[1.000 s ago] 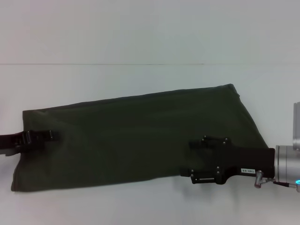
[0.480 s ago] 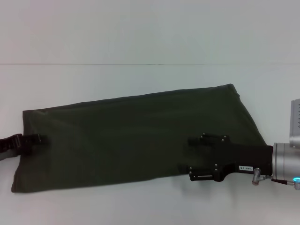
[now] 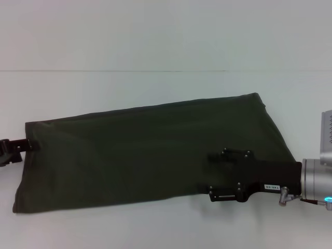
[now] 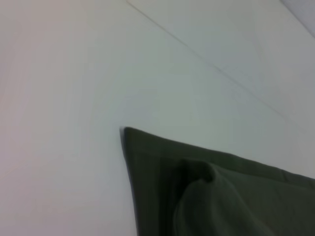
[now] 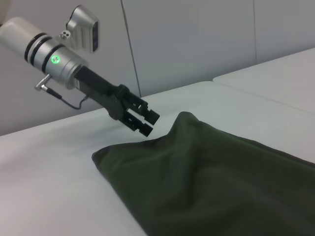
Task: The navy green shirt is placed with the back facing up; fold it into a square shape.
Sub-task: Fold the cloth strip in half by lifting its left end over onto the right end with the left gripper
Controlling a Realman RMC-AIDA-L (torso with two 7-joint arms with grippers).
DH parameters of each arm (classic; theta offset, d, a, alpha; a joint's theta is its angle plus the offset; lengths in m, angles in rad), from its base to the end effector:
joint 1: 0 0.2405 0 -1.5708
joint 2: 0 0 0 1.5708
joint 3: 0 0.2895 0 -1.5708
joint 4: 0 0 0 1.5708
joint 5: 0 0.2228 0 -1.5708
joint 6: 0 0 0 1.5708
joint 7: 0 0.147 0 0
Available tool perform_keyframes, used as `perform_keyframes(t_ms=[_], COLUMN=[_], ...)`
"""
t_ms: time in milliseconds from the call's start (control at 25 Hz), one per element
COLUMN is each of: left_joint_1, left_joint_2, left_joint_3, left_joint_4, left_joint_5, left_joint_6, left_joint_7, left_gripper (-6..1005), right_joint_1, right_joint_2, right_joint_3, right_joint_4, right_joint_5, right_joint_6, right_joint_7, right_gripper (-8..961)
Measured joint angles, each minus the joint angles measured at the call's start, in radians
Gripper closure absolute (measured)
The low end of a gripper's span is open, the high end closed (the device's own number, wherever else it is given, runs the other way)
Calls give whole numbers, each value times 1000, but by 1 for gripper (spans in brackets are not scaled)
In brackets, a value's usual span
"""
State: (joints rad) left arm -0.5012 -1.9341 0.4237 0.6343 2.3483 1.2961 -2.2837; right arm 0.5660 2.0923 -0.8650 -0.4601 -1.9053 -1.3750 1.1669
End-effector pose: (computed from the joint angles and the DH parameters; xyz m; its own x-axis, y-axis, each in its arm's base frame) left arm -0.4085 0.3641 0.0673 0.0570 0.8144 0.5775 0.9947 0.0033 -0.1028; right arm 0.2918 0.3525 -0.0774 0.8559 -0.2708 -0.4406 -0.3720 -0.9142 -0.1608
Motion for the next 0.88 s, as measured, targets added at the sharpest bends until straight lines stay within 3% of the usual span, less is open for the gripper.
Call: perform_keyframes(t_ms=[480, 880], left_joint_1=[0, 2], left_joint_2=[4, 4], left_joint_3=[2, 6], left_joint_4=[18, 12], left_joint_5=[9, 9], left_joint_6=[-18, -31], left_joint_7=[-5, -15], left_gripper=[161, 144], right_joint_1=[0, 0], right_joint_2=[0, 0], right_joint_3=[-49, -64], right_joint_4=[-4, -5], right_joint_5=[-1, 0], right_joint_6=[2, -4], right_joint_7=[-21, -55], right_gripper=[38, 38])
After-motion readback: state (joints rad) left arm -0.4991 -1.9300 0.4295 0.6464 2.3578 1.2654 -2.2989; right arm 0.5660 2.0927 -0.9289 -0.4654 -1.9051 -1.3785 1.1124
